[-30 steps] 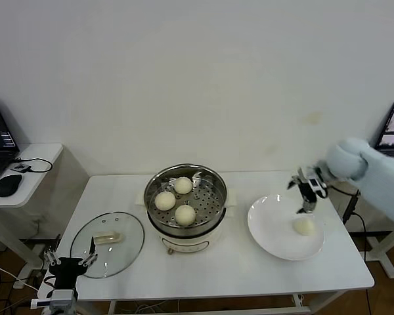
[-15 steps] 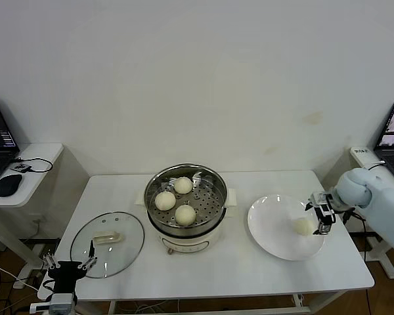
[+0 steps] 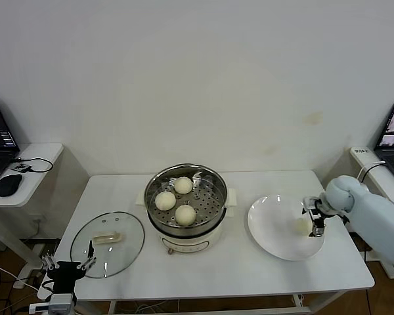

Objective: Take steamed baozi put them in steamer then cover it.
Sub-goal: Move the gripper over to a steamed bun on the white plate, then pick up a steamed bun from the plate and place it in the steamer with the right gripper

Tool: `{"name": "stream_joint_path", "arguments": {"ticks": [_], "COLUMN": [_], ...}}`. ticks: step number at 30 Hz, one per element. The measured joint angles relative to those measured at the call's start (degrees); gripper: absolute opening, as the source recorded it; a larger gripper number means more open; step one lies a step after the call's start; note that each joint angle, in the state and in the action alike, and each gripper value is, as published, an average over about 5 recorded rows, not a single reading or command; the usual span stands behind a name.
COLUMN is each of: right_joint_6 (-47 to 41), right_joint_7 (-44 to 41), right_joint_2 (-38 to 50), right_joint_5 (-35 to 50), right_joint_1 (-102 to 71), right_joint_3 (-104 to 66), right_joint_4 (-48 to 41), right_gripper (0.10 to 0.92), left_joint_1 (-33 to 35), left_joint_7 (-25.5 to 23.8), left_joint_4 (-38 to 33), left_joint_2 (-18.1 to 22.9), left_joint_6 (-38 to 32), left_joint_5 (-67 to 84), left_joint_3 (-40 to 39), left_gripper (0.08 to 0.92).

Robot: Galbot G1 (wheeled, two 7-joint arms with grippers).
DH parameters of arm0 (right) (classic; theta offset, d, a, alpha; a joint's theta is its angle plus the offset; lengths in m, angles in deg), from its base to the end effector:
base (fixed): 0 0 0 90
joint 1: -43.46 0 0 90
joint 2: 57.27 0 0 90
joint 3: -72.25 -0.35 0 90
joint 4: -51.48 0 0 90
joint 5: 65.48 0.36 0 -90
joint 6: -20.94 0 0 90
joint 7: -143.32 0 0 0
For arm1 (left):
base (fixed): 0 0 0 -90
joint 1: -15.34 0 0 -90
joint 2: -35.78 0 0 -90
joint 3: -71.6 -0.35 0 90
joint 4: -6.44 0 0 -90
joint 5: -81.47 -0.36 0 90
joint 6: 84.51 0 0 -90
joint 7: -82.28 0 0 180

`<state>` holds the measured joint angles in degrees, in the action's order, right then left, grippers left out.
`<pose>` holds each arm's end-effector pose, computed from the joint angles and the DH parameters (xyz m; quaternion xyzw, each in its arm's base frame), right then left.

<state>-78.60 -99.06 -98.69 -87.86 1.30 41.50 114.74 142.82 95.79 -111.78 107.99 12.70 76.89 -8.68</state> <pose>0.5150 -0.2011 -0.2446 0.4337 -0.5415 0.5685 0.4421 0.1539 0.1059 -0.3131 0.1115 -0.9620 -0.2280 0.1009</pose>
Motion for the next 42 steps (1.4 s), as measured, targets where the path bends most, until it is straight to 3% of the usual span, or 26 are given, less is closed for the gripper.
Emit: {"name": "stream_joint_path", "arguments": {"ticks": [14, 31, 42], "right_joint_6": [-1.05, -7.60, -15.80], "right_joint_7": [-0.93, -1.74, 2.24], "right_joint_2": [-1.17, 5.47, -3.03], "right_joint_5": [0.38, 16.50, 31.97], "right_joint_1": [0.98, 21.49, 38.53], "right_joint_3": [0.84, 17.13, 29.49], "right_joint_4": [-1.48, 11.75, 15.85], "right_gripper": [0.616, 0.619, 0.628], "left_joint_1": [-0.37, -1.48, -2.37], "left_joint_7": [0.01, -0.27, -0.29], "left_joint_4": [0.61, 0.72, 1.03], "left_joint_2": [-0.04, -0.79, -0.46], "left_joint_6": [-0.06, 0.17, 0.18], "left_joint_5": [0.02, 0.12, 0.43], "left_joint_3": [0.04, -0.68, -0.82], "left_gripper": [0.823, 0.823, 0.823]}}
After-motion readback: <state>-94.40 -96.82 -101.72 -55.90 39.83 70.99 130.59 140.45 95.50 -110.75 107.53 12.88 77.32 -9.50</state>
